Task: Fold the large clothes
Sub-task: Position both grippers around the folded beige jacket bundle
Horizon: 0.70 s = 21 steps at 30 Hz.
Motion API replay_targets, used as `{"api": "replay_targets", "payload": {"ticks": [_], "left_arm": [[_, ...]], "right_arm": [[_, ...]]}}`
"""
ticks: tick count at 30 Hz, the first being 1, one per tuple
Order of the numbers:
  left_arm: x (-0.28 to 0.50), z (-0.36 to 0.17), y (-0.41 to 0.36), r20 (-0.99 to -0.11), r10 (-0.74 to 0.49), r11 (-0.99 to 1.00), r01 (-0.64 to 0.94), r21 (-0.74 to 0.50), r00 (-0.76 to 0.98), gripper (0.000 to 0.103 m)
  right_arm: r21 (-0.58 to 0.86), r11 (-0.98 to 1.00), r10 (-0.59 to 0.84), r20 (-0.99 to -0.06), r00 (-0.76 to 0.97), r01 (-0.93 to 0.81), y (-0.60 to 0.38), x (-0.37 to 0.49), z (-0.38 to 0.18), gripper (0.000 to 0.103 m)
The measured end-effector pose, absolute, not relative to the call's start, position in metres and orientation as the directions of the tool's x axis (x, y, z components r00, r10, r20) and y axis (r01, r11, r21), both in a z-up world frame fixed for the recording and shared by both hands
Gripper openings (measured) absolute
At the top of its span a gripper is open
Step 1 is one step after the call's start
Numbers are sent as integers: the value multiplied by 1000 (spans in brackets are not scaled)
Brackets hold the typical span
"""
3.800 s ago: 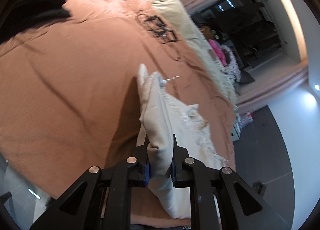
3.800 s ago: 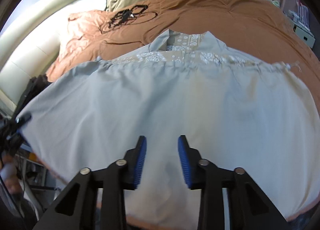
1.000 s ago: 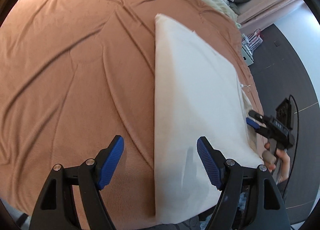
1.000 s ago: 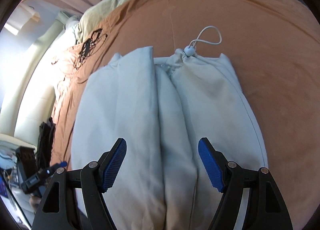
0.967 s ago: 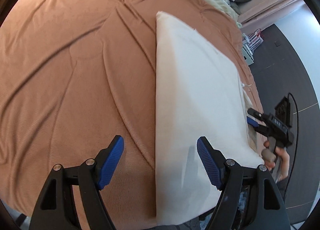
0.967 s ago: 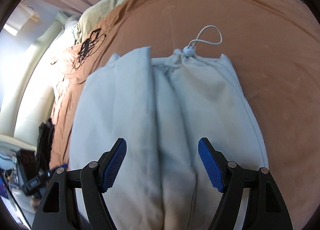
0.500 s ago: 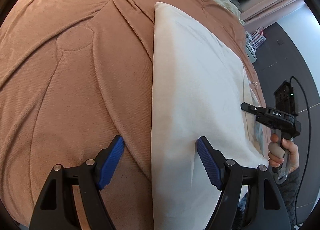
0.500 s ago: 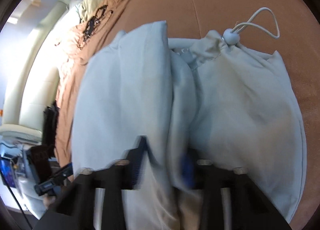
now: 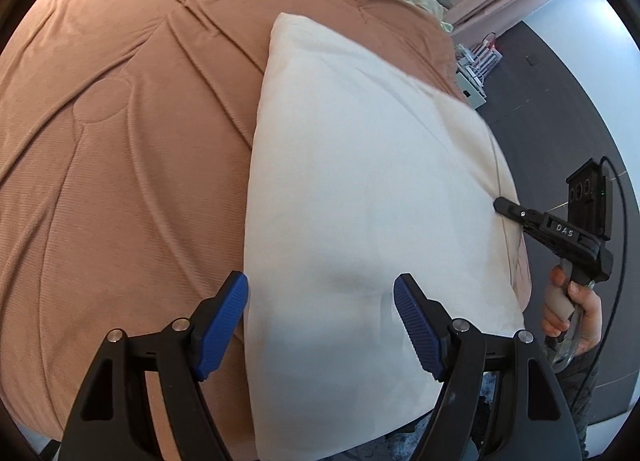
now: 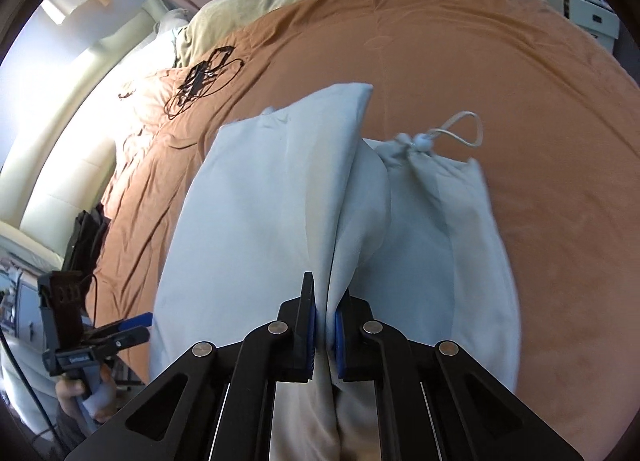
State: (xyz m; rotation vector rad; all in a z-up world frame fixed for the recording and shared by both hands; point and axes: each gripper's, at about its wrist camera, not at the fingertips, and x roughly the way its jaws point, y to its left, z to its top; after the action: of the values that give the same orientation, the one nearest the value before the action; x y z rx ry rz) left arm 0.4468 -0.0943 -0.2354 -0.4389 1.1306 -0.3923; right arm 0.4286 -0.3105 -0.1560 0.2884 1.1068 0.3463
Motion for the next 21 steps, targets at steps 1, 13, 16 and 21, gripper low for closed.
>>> {"api": "replay_targets", "payload": {"ticks": [1,13,16,21], "left_arm": [[447,-234,-95,-773,-511,849,83,-522,376,76],[451,-239,-108,-784,-519,849,98,-520,340,76],[453,-243,-119,-788,-522,848,105,-519,326,76],[463,-240,-115,-797,-505,859,107,-500,332,76]], "right_arm": [[389,913,404,-821,405,-121,-315,426,-157,7],[357,934,314,-845,432,19,-374,417,-169,7],[342,938,295,-864,408,47,-381,421,-187,7],[326,942,271,-880,390,80,-381,422,-200,10]]}}
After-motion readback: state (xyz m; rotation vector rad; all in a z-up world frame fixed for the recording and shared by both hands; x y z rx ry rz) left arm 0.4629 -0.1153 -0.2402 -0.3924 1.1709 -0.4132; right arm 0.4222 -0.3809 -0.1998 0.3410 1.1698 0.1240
